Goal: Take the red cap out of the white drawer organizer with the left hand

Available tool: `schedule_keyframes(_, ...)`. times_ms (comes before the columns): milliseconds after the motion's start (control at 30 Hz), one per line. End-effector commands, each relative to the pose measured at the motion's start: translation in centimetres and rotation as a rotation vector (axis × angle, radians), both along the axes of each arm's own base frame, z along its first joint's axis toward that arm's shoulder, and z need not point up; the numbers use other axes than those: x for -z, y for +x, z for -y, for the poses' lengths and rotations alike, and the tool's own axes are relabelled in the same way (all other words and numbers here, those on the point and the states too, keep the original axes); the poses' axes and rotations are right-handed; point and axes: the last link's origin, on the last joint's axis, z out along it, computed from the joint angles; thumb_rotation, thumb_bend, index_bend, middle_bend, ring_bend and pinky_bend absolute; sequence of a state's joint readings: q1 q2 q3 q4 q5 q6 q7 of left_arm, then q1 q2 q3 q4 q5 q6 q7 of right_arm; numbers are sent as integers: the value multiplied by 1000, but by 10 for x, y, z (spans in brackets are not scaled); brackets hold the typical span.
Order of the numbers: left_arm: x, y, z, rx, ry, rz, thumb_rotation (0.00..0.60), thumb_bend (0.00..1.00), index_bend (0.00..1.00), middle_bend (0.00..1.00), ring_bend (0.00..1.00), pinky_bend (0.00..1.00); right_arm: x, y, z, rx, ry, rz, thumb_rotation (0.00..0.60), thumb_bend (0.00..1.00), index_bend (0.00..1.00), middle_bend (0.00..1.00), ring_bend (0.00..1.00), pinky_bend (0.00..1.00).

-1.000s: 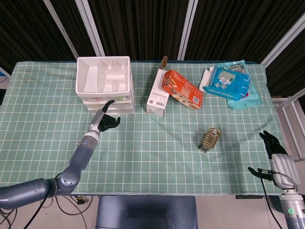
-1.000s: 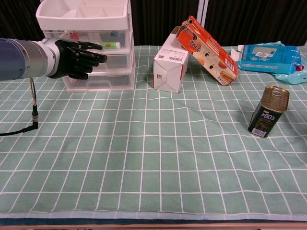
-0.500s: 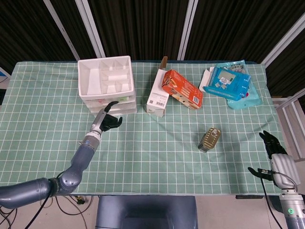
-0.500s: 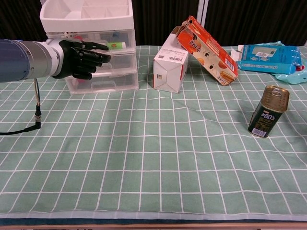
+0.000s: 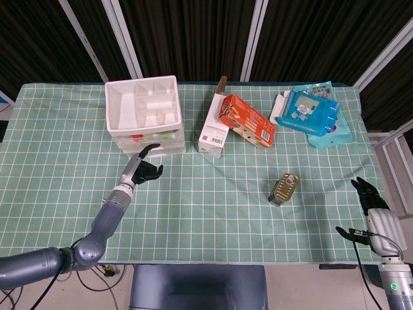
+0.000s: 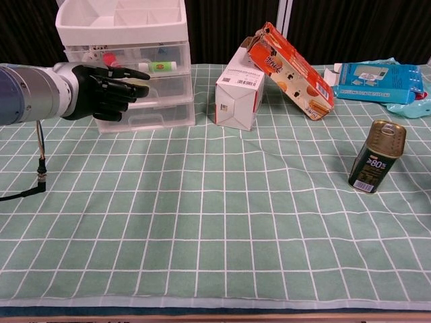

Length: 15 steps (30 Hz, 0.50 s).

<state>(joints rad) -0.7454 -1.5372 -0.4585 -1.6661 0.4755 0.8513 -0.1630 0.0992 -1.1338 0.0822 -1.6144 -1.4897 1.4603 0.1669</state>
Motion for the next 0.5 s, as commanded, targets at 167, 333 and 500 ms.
schedule_keyframes(167, -3, -9, 19, 32, 11, -23, 600, 459, 149, 1000, 983, 1000, 0, 0, 0, 3, -2, -2, 600, 65, 0, 0, 0, 218)
schedule_keyframes(333, -13, -12, 28, 152, 87, -161, 600, 458, 148, 1000, 983, 1000, 0, 0, 0, 2, -1, -3, 600, 66, 0, 0, 0, 218)
schedule_keyframes(500, -31, -8, 28, 309, 225, -410, 600, 459, 147, 1000, 983, 1000, 0, 0, 0, 3, -1, -2, 600, 65, 0, 0, 0, 219)
